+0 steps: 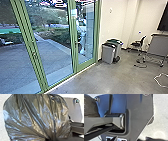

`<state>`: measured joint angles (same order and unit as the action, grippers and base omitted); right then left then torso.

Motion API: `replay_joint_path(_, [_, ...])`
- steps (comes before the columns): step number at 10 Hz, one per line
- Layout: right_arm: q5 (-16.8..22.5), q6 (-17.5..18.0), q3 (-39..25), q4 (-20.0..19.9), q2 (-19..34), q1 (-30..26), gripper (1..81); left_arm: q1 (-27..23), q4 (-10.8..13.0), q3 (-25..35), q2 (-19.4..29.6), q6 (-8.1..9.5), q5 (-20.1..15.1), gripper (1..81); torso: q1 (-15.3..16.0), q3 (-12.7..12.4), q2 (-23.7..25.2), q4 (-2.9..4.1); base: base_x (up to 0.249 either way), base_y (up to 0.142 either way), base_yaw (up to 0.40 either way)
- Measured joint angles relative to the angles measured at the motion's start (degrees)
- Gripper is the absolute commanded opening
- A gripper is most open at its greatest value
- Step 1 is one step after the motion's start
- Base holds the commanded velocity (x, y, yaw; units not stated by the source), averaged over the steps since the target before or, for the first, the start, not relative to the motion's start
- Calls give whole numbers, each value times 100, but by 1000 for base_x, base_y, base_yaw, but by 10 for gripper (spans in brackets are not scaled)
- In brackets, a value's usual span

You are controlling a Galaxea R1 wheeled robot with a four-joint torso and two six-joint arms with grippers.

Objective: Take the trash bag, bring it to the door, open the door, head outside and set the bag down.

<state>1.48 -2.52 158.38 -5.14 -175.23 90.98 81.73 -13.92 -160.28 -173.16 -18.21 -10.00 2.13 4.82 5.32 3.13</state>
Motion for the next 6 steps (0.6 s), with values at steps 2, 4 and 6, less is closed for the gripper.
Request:
replay_joint_path(2, [0,0,0,0,0,0,811,2,0,0,2,0,0,10,0,0,0,0,178,0,0])
replay_joint_path(4, [-33,0,0,2,0,1,811,0,0,2,0,0,0,10,0,0,0,0,178,0,0])
replay_joint_path(6, [-40,0,0,0,0,1,811,2,-2,0,2,0,0,10,0,0,0,0,178,0,0])
